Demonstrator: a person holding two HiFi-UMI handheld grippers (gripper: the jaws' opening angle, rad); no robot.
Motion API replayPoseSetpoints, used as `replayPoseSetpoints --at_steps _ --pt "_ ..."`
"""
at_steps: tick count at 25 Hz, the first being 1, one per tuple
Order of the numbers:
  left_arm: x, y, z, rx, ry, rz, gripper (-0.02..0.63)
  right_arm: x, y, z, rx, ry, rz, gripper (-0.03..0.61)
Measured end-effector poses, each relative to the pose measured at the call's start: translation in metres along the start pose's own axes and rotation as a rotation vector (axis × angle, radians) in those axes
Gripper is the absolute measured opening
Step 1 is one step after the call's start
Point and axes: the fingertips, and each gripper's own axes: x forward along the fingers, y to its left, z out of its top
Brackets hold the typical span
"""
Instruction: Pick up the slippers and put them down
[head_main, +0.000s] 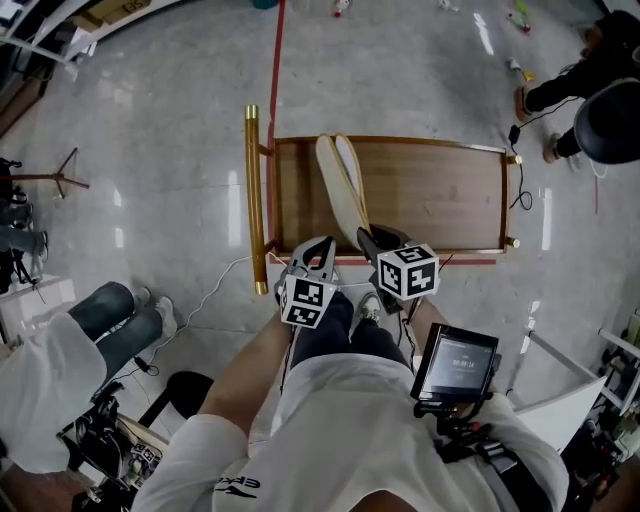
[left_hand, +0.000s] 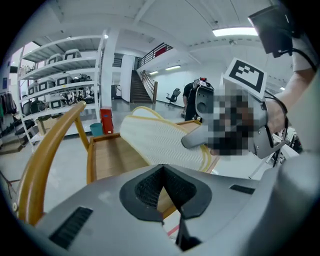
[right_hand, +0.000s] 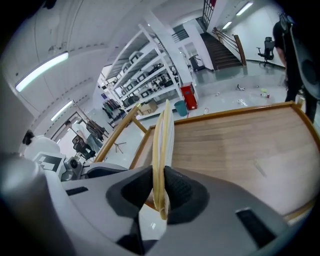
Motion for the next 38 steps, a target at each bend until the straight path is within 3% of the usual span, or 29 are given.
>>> replayPoseSetpoints --at_steps 10,18,30,38 --pt "-0.064 -0.024 0.06 -0.023 -0.176 0.106 0.002 -0.082 0.011 0.019 0.068 -0.181 0.053 0.072" --pt "-0.125 -0.08 0.102 -0.033 -0.335 0.162 0.002 -0.185 0.029 0.026 0.077 -0.357 0.11 0.072" --pt "-0.214 -0.158 0.125 -0.048 -0.525 0.227 0.003 -0.303 0.064 -0.009 0.034 -0.503 0.187 0.072" --pt "-0.257 -0.181 0.126 -0.059 -0.589 0.202 0.002 -0.345 0.09 -0.026 0.015 -0.556 0.17 0.072"
